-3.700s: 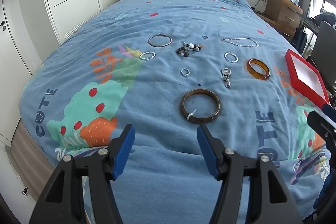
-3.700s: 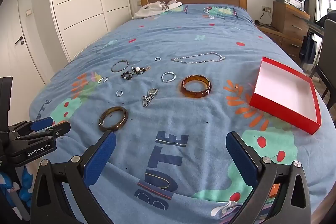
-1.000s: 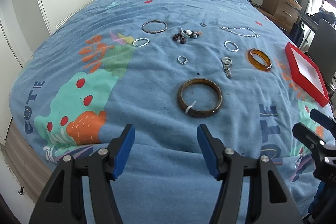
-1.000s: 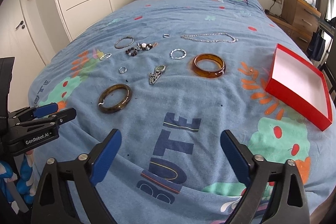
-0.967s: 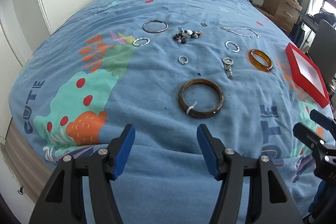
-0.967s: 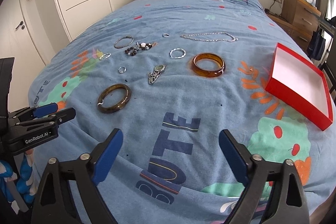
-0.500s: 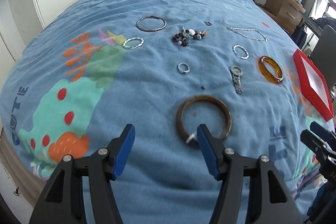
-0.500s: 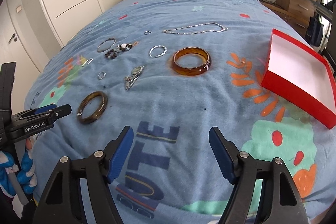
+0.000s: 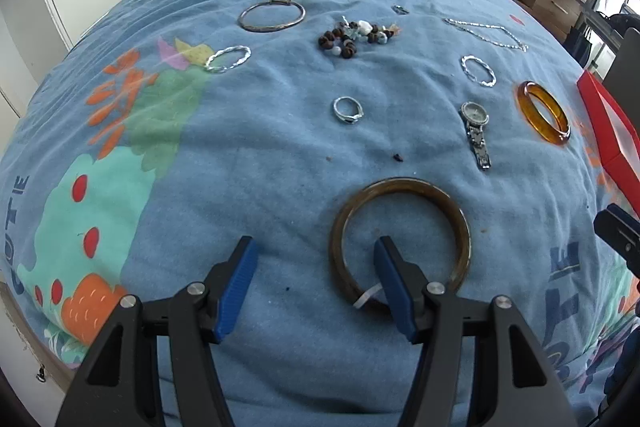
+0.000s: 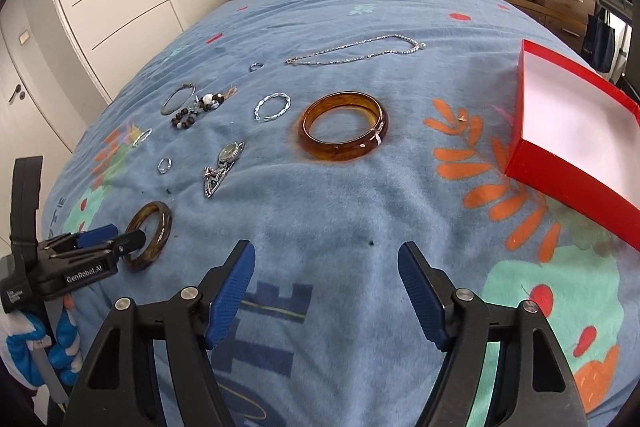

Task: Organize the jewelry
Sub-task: 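Grasp the dark bangle with the left tool while the right tool grasps the silver wristwatch, then carry the dark bangle and wristwatch with both tools over the red box, then lower into the box and open both tools to release bangle and watch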

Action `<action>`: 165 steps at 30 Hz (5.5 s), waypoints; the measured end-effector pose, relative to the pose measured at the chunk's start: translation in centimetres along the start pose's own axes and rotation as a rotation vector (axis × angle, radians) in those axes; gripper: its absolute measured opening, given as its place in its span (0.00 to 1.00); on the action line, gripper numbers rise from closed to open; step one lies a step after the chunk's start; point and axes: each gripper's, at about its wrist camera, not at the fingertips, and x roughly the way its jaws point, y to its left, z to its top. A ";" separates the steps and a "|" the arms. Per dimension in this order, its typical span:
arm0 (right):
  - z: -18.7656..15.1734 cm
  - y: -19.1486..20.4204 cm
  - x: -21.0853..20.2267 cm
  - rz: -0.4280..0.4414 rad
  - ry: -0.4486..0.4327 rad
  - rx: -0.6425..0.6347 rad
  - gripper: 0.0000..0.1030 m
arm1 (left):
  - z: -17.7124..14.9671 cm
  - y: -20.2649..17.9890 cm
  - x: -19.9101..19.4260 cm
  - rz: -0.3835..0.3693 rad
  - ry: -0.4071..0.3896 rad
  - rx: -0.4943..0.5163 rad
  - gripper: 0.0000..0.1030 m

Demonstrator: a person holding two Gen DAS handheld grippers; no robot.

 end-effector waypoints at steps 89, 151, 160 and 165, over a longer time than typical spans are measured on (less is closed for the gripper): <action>3.1 -23.8 -5.3 -0.186 -0.085 0.187 0.22 | 9.7 -39.4 3.0 -0.372 0.013 0.478 0.08; 1.8 -23.4 -5.9 -0.233 0.075 0.005 0.28 | 4.7 -36.5 0.3 -0.266 0.051 0.285 0.31; 0.7 -22.0 -9.6 -0.238 0.003 0.058 0.42 | 4.3 -35.1 -4.6 -0.295 -0.046 0.298 0.39; -0.2 -20.5 -11.8 -0.228 -0.034 0.084 0.45 | 3.8 -33.9 -7.5 -0.295 -0.101 0.306 0.39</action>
